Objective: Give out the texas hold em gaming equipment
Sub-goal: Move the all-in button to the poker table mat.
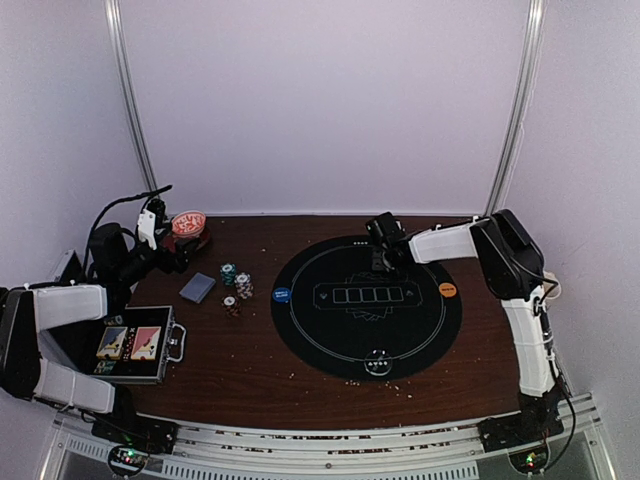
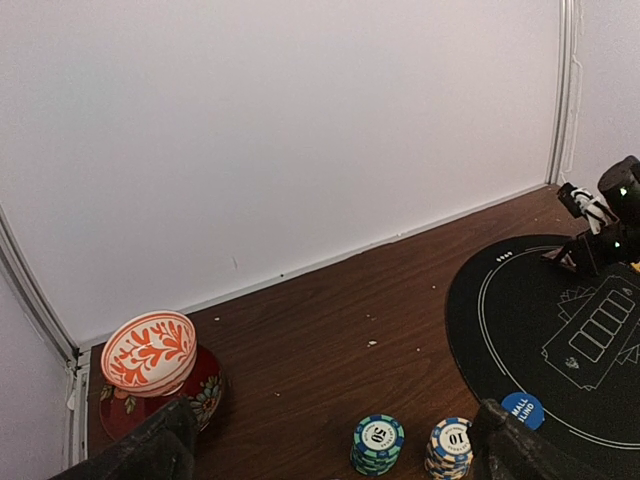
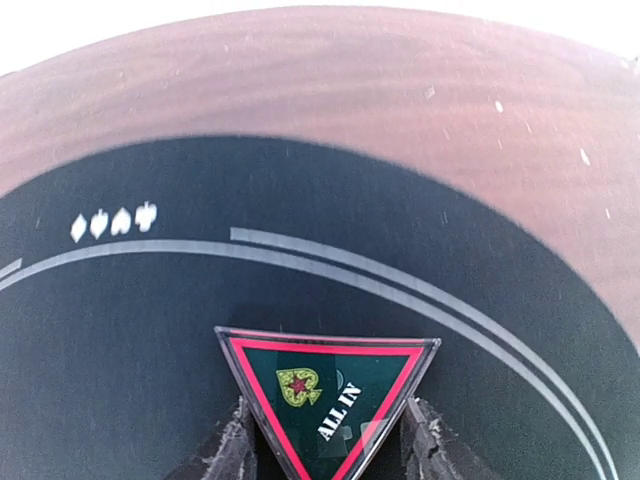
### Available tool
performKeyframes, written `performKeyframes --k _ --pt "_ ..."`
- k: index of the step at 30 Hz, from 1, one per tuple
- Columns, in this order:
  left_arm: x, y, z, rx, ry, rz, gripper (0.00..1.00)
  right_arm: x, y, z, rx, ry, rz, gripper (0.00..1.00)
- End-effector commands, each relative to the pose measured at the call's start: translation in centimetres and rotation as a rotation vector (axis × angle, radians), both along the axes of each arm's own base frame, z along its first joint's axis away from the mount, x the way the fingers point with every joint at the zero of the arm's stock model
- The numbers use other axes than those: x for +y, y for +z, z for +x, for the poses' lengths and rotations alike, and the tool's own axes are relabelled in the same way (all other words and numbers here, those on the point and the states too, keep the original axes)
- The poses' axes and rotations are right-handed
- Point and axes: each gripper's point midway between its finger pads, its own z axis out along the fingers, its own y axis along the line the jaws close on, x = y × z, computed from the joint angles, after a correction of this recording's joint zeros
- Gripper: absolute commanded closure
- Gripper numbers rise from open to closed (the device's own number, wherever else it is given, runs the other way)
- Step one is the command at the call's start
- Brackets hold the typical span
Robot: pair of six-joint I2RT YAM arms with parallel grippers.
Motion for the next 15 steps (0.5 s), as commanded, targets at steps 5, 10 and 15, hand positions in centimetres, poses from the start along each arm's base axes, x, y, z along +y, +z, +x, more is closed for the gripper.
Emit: performKeyframes --k 5,10,15 --pt "-0.1 1.3 0.7 -0.051 -0.001 0.011 0.02 -0.8 1.5 -0.2 0.050 0.049 -0.069 0.38" --pt "-0.2 1.1 0.8 -0.043 -0.006 0.019 0.02 -1.7 7.5 -2.6 0.005 0.059 -0.083 0.08" --pt "-0.2 1.6 0.6 -0.054 -0.004 0.023 0.02 -1.6 13.5 -7.1 -0.107 0.065 -0.102 0.00"
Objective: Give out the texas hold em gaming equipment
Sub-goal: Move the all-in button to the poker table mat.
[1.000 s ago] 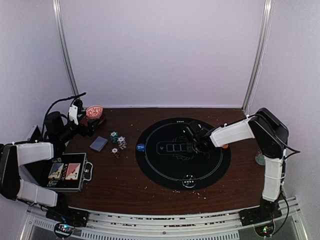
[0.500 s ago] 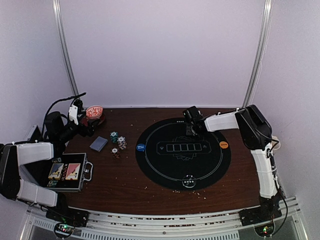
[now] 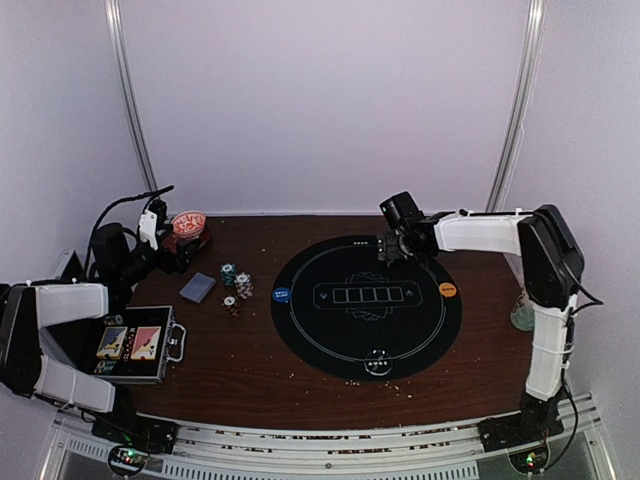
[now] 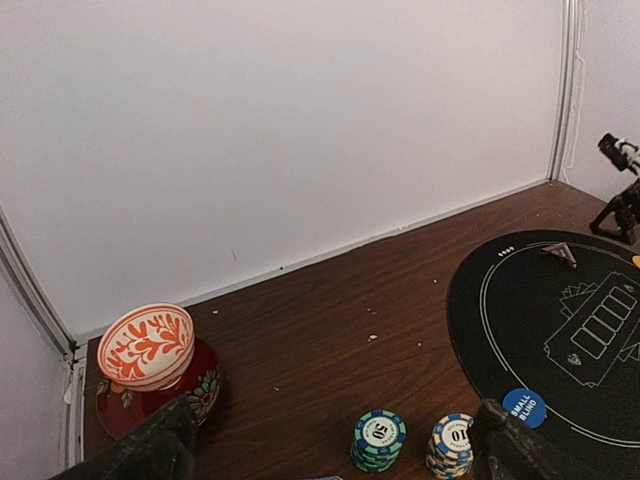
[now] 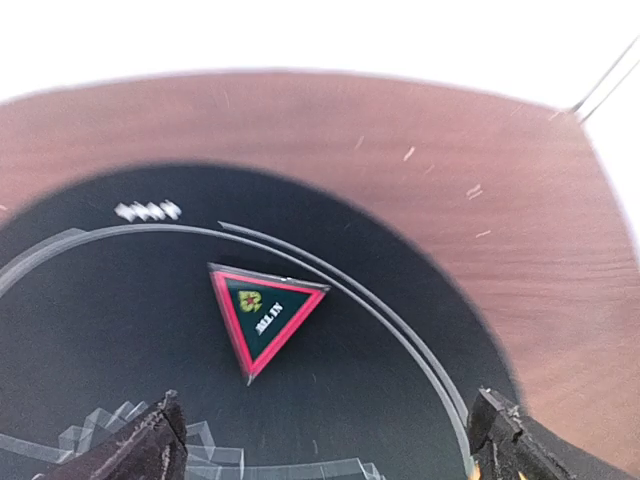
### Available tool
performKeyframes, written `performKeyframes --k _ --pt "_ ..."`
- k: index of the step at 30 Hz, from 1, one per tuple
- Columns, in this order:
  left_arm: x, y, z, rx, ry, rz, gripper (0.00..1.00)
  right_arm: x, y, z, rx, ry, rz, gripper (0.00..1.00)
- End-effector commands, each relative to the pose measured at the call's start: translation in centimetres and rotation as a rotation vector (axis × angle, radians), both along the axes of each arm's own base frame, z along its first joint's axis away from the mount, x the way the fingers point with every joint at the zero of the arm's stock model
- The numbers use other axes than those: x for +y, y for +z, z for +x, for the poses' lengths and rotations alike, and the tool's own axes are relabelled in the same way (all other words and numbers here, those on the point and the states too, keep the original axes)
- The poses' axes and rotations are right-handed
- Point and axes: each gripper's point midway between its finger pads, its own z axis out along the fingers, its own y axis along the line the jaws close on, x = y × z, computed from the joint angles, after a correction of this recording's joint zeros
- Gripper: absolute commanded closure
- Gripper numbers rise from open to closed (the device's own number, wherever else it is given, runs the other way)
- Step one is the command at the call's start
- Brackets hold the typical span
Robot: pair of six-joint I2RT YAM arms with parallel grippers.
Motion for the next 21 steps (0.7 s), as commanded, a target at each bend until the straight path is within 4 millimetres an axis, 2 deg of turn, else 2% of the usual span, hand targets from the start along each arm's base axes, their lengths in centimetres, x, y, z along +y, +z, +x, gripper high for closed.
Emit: performKeyframes --k 1,3,5,8,11,15,21 --pt "-0.2 2.4 0.2 -0.071 -0.006 0.015 0.02 0.6 7.1 -4.5 -0.129 0.018 -0.019 0.00" --pt "-0.2 2.5 0.1 -0.067 -0.003 0.024 0.02 1.1 7.6 -6.7 -0.135 0.045 -0.022 0.00" --pt "-0.1 2.6 0.3 -0.057 -0.001 0.043 0.02 1.6 7.3 -9.0 -0.121 0.080 -0.014 0.00" --pt "-0.2 2.7 0.7 -0.032 -0.010 0.059 0.02 2.5 5.7 -12.3 -0.099 0.154 0.012 0.00" --pt "-1.3 2.5 0.4 -0.005 -0.091 0.077 0.02 3.6 4.2 -14.7 -0.092 0.223 0.077 0.00" --pt "-3.2 2.6 -1.0 -0.012 -0.235 0.107 0.02 4.8 2.7 -17.1 -0.075 0.287 0.101 0.00" --pt "-5.1 1.9 -1.0 0.042 -0.338 0.133 0.02 6.8 1.1 -18.6 -0.044 0.340 0.087 0.00"
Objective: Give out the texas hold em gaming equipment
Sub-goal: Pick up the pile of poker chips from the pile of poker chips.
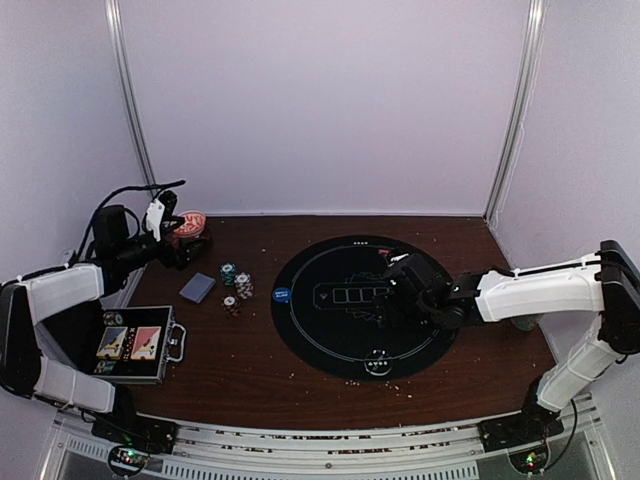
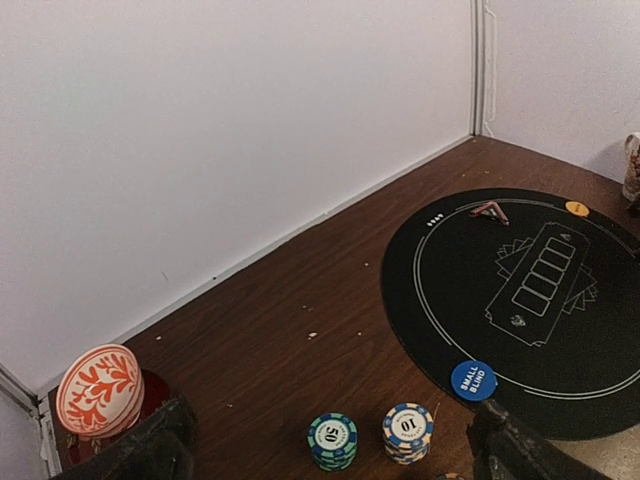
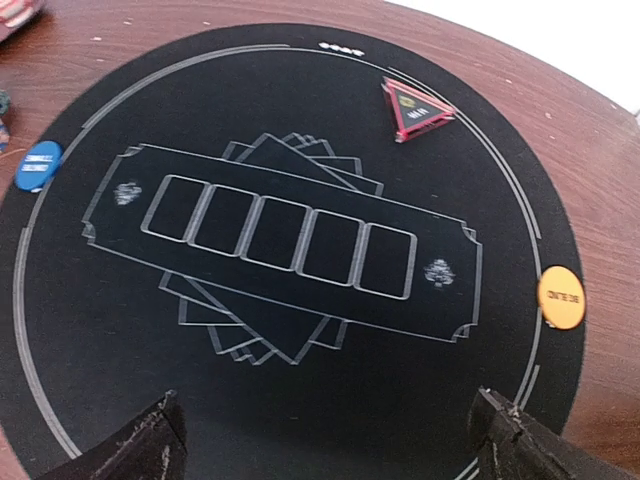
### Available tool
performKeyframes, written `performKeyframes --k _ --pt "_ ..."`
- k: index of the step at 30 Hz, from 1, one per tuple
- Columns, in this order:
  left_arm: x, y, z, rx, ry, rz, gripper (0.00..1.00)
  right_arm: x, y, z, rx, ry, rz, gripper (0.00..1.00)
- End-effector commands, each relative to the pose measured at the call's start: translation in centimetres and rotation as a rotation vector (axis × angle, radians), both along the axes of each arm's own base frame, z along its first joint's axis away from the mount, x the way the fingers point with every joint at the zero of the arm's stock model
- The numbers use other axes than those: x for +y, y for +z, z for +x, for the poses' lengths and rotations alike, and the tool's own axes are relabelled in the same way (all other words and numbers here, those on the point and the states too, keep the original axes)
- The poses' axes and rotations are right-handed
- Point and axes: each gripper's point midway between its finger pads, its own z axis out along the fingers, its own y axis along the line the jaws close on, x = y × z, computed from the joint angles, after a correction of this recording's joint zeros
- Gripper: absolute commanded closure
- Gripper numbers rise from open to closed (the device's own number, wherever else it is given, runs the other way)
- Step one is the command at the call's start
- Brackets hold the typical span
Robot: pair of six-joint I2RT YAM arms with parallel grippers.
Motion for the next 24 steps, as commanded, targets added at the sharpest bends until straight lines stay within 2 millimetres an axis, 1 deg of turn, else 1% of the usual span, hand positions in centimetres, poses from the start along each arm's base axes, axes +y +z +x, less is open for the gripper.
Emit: performKeyframes --k 1,3,5,9,14,16,19,22,24 --pt "-2.9 0.0 -0.2 0.027 -0.145 0.048 0.02 2.2 0.4 -0.5 -0.020 0.030 0.058 0.00" --pt "-4.4 -0.6 0.2 0.047 -0.174 0.095 0.02 2.7 -0.6 -0.9 -0.004 0.042 0.046 0.00" --pt "-5.2 -1.3 1.0 0.061 -0.177 0.143 0.02 3.0 -1.5 -1.2 0.009 0.052 0.030 0.00" --pt "-5.5 -2.4 3.2 0.124 -0.171 0.175 0.02 3.3 -2.2 -1.5 0.010 0.062 0.013 0.00" --pt "-6.2 -4.6 4.5 0.201 -0.218 0.216 0.03 3.2 -2.2 -1.7 -0.009 0.062 0.023 0.00" --pt "-6.2 -5.8 4.5 0.234 -0.218 0.212 0.03 3.1 -2.1 -1.7 -0.013 0.060 0.021 0.00" --pt "-6.4 -8.0 4.1 0.290 -0.222 0.226 0.03 2.8 -2.1 -1.6 -0.025 0.046 0.015 0.00" --pt "-6.8 -8.4 3.8 0.296 -0.232 0.252 0.02 2.7 -2.4 -1.4 -0.032 0.035 0.005 0.00" --pt "-7.3 -8.3 3.0 0.304 -0.269 0.250 0.02 2.8 -3.1 -1.4 -0.021 0.033 -0.014 0.00"
